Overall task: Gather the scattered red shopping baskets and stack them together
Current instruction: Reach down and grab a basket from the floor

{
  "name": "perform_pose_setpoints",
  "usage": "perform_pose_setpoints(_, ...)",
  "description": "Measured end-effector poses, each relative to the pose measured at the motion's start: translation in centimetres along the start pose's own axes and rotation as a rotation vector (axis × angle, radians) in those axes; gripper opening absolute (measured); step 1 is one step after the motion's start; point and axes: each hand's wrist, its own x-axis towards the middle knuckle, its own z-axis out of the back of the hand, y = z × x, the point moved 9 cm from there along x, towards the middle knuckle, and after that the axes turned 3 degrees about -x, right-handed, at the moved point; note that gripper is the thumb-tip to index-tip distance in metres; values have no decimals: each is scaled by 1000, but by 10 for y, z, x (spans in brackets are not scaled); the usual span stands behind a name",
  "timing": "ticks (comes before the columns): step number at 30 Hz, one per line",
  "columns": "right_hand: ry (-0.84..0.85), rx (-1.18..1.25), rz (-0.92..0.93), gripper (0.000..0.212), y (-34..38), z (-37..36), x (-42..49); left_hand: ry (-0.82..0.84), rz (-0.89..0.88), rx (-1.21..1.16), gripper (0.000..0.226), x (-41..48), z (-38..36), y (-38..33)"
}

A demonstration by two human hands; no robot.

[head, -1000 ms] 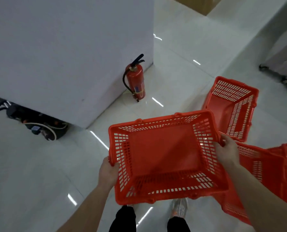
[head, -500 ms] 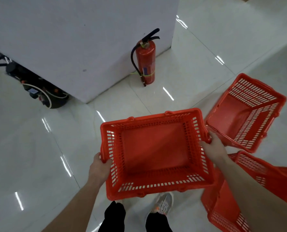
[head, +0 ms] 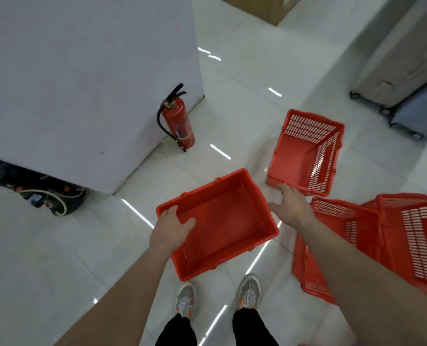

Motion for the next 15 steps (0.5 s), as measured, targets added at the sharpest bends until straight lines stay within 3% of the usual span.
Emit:
perform_pose_setpoints(8,-257,162,-264,54,-54,68,-167,76,-471,209,60,-75,15,-139)
perform_pose_setpoints(12,-348,233,-472,58,-108,48,-274,210,-654,356,69,-127,-20,-185)
perform_pose_setpoints(15,-359,310,-635,67,-157,12,-363,281,-772,414,63,-183,-59,-207)
